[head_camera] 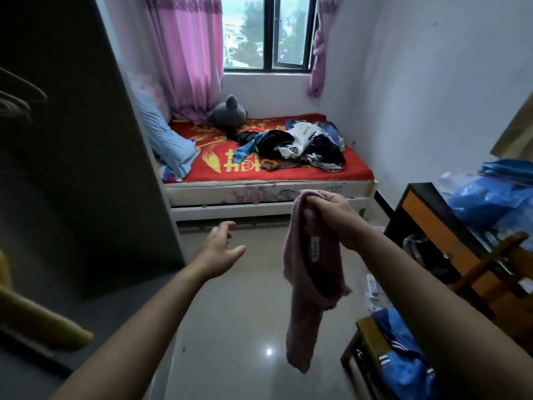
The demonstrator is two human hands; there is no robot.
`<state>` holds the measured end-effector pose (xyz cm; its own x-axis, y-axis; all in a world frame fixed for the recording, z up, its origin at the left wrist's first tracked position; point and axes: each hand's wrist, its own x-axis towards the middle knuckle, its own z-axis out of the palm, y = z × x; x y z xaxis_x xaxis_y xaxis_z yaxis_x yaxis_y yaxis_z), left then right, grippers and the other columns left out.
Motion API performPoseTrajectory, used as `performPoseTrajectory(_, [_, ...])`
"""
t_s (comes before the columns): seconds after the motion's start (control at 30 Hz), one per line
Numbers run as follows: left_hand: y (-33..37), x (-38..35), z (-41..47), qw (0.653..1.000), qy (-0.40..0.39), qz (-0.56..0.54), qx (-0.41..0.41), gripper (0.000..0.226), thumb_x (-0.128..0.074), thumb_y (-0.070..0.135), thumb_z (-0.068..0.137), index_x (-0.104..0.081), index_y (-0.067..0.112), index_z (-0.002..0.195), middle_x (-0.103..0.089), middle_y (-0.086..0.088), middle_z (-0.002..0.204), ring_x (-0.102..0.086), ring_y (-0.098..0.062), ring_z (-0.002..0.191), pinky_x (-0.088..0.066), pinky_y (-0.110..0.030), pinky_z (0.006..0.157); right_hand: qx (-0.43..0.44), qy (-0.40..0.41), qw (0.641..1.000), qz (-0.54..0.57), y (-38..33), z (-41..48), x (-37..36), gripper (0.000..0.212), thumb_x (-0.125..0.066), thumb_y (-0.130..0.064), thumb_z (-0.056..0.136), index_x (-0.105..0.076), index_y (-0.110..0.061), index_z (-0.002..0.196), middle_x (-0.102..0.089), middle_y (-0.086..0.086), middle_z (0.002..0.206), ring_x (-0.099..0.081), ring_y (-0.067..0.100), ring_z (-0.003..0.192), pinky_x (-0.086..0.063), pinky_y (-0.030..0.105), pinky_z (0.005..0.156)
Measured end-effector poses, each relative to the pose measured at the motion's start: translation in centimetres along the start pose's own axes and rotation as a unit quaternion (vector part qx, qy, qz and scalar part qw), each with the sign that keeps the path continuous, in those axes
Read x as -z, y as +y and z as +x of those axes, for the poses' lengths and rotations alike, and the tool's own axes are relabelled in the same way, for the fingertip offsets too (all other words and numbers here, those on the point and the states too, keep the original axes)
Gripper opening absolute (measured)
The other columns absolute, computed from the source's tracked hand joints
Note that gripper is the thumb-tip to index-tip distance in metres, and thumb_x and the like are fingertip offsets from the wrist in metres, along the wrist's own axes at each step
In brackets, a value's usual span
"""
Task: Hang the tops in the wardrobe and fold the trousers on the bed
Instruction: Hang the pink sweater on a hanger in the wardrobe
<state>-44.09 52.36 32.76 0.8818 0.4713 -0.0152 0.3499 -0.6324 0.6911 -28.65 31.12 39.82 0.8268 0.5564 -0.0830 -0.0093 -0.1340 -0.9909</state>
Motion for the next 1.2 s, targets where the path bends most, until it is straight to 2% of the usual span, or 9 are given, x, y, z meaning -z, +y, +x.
performPoseTrajectory(0.2, [-1.6, 3.8, 0.2, 0.998, -0.043, -0.038, -0.019, 0.103, -0.078, 0.034, 0.081, -0.006, 0.032, 0.156, -0.002, -0.007, 0.161, -0.006, -0.028, 0.148, -0.018, -0.05, 0.12, 0.09, -0.18, 0.966, -0.161, -6.8, 0.6, -7.5, 0.021, -0.061, -0.031, 0.085, -0.078, -0.033, 0.098, -0.075, -0.007, 0.098, -0.071, 0.009, 0.091, -0.057, 0.022, 0.074])
performPoseTrajectory(0.33, [-1.7, 5.6, 0.9, 0.993, -0.034, -0.103, -0.051, 0.046, -0.068, 0.005, 0.083, -0.058, 0.015, 0.127, -0.055, -0.013, 0.133, -0.05, -0.029, 0.126, -0.045, -0.049, 0.104, 0.103, -0.22, 0.957, -0.156, -6.9, 3.2, -10.3, 0.023, -0.065, -0.019, 0.089, -0.072, -0.029, 0.108, -0.074, -0.003, 0.096, -0.071, 0.015, 0.087, -0.058, 0.028, 0.075])
performPoseTrajectory(0.43, [-2.5, 6.5, 1.3, 0.984, 0.023, -0.176, 0.019, 0.023, -0.058, -0.011, 0.076, -0.06, 0.006, 0.09, -0.065, -0.009, 0.087, -0.062, -0.024, 0.083, -0.054, -0.043, 0.075, 0.084, -0.243, 0.957, -0.133, -4.6, 6.0, -11.0, 0.038, -0.069, -0.008, 0.089, -0.063, -0.028, 0.121, -0.073, 0.008, 0.106, -0.072, 0.022, 0.094, -0.06, 0.036, 0.081])
performPoseTrajectory(0.6, [-5.6, 8.1, 3.9, 0.939, 0.162, -0.274, 0.129, 0.029, -0.05, -0.017, 0.073, -0.06, 0.007, 0.083, -0.066, -0.006, 0.076, -0.062, -0.017, 0.073, -0.053, -0.028, 0.061, 0.057, -0.263, 0.956, -0.121, 0.6, 12.2, -14.6, 0.05, -0.082, -0.009, 0.078, -0.063, -0.019, 0.123, -0.073, 0.008, 0.106, -0.072, 0.022, 0.097, -0.061, 0.037, 0.081])
performPoseTrajectory(0.77, [-6.6, 10.7, 7.3, 0.842, 0.318, -0.406, 0.159, 0.046, -0.036, -0.027, 0.062, -0.055, 0.012, 0.079, -0.061, -0.001, 0.063, -0.057, -0.012, 0.06, -0.043, -0.022, 0.047, -0.034, -0.377, 0.911, -0.161, 3.3, 20.1, -19.7, 0.057, -0.077, -0.063, 0.071, -0.066, -0.032, 0.117, -0.07, -0.013, 0.109, -0.063, 0.006, 0.1, -0.04, 0.02, 0.068])
performPoseTrajectory(0.8, [-6.9, 11.3, 7.6, 0.83, 0.341, -0.407, 0.17, 0.048, -0.036, -0.027, 0.061, -0.054, 0.012, 0.081, -0.061, -0.002, 0.066, -0.057, -0.014, 0.062, -0.043, -0.022, 0.047, -0.053, -0.399, 0.897, -0.184, 3.8, 21.5, -20.6, 0.058, -0.075, -0.065, 0.073, -0.064, -0.034, 0.121, -0.066, -0.013, 0.115, -0.06, 0.006, 0.103, -0.032, 0.018, 0.092])
performPoseTrajectory(0.9, [-7.8, 13.0, 7.5, 0.808, 0.399, -0.382, 0.207, 0.051, -0.039, -0.027, 0.057, -0.057, 0.006, 0.091, -0.061, -0.005, 0.073, -0.057, -0.016, 0.068, -0.042, -0.02, 0.046, -0.081, -0.446, 0.867, -0.21, 4.9, 25.0, -23.5, 0.06, -0.071, -0.061, 0.08, -0.059, -0.03, 0.13, -0.062, 0.0, 0.13, -0.062, 0.01, 0.102, -0.055, 0.025, 0.076])
performPoseTrajectory(1.03, [-7.8, 14.0, 6.7, 0.777, 0.435, -0.384, 0.241, 0.056, -0.054, -0.005, 0.041, -0.058, 0.006, 0.095, -0.056, -0.003, 0.065, -0.052, -0.017, 0.062, -0.038, -0.024, 0.045, -0.149, -0.505, 0.845, -0.099, 3.5, 27.6, -28.6, 0.052, -0.052, -0.071, 0.087, -0.066, -0.029, 0.115, -0.062, 0.018, 0.128, -0.059, 0.034, 0.119, -0.043, 0.05, 0.11])
performPoseTrajectory(1.2, [-6.6, 15.3, 7.1, 0.783, 0.447, -0.376, 0.214, 0.041, -0.058, -0.011, 0.052, -0.058, 0.011, 0.087, -0.061, -0.002, 0.064, -0.06, -0.013, 0.058, -0.043, -0.02, 0.045, -0.14, -0.554, 0.813, -0.109, 1.4, 27.3, -33.6, 0.033, -0.081, -0.039, 0.077, -0.079, -0.01, 0.093, -0.075, 0.009, 0.093, -0.069, 0.018, 0.081, -0.056, 0.035, 0.084])
